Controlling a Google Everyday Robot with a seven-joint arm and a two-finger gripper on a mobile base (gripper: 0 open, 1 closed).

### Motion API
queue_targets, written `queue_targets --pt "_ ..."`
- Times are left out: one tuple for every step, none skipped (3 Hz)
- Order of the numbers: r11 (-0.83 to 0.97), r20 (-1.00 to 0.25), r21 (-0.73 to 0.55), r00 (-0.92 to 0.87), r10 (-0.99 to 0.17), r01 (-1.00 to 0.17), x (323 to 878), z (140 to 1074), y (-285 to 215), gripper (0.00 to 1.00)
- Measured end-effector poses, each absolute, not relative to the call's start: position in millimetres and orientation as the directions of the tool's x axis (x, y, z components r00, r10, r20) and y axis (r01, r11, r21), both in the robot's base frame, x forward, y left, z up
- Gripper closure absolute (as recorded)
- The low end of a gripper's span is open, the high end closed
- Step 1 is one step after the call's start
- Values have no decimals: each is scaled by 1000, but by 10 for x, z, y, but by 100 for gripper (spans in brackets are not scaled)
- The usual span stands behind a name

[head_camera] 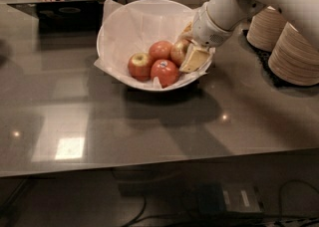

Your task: Pick apple from white bowl

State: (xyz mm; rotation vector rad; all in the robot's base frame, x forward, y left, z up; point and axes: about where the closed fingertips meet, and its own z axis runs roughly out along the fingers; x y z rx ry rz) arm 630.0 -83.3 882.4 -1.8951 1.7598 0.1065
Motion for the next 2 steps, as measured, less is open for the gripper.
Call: queue_targets --pt "6 -415 -327 138 -900 -945 6306 8795 -840 76" --pt "9 -418 -321 133 -899 -947 6307 8769 -851 98"
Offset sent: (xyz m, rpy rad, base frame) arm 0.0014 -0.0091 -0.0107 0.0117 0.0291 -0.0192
